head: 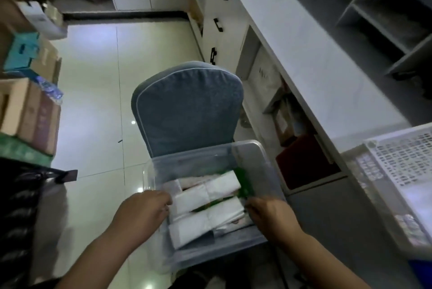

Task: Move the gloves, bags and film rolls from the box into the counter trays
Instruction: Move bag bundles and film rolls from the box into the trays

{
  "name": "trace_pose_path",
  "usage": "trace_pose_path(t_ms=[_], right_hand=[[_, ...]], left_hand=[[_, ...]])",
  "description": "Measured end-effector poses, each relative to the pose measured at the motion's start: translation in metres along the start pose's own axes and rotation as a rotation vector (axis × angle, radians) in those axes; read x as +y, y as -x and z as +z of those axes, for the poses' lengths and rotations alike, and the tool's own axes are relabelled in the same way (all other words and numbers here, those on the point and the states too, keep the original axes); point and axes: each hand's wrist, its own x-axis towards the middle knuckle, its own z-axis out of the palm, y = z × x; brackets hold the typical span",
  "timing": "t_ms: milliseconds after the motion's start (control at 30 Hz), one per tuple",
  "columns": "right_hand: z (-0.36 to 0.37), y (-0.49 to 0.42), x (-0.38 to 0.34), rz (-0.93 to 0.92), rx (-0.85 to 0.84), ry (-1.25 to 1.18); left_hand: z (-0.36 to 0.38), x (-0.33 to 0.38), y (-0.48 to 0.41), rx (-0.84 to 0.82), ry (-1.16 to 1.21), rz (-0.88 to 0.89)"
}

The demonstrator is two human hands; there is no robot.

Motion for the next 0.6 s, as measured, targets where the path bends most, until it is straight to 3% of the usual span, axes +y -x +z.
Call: trace_pose_path(t_ms=[200, 367, 467, 600], right_hand=[[0.063, -0.035, 0.004, 0.074, -0.106, -0.101], [0.118, -0.086, 0.012, 0.002, -0.303, -0.099], [0.138, -0.118, 0.015, -0.024, -0.318, -0.069], [0.166, -0.163, 0.017, -0.193, -0.403, 0.054]], left_hand=[[0.034, -0.017, -0.017, -0.045, 0.223, -0.100], [0.061, -0.025, -0.034, -0.035, 0.325, -0.224], [0.071, -0.026, -0.042, -0.032, 0.355, -0.293], [0.087, -0.029, -0.056, -0.005, 0.385, -0.361]])
